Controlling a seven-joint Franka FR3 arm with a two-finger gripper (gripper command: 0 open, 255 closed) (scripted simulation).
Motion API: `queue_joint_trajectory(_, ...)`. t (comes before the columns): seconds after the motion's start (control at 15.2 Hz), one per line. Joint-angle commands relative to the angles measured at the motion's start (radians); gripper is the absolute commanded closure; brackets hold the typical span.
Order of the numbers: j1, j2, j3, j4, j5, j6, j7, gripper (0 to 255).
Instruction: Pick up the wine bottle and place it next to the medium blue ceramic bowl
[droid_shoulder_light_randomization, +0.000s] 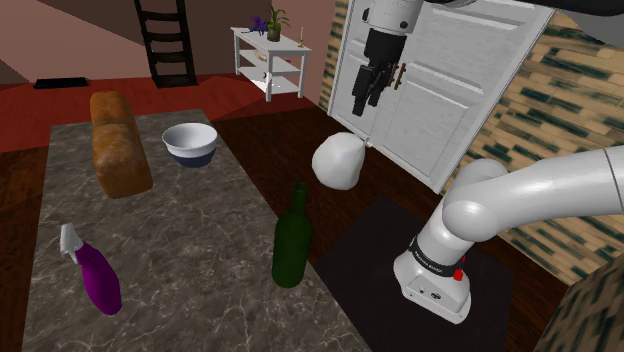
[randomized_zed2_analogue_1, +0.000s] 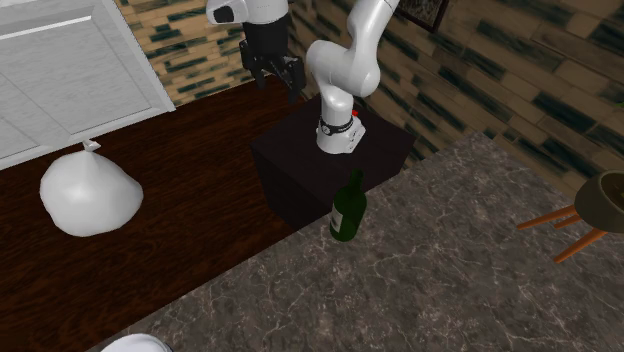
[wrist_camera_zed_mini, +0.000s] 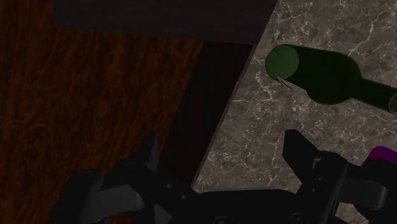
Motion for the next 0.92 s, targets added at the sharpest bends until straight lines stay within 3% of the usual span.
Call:
queue_joint_trajectory(0.0,0.0,0.0,0.0,0.0,0.0,0.0,0.0,0)
queue_joint_trajectory(0.86,0.089,0.018,0.356,-0.091,0.169,0.214,0.331,0)
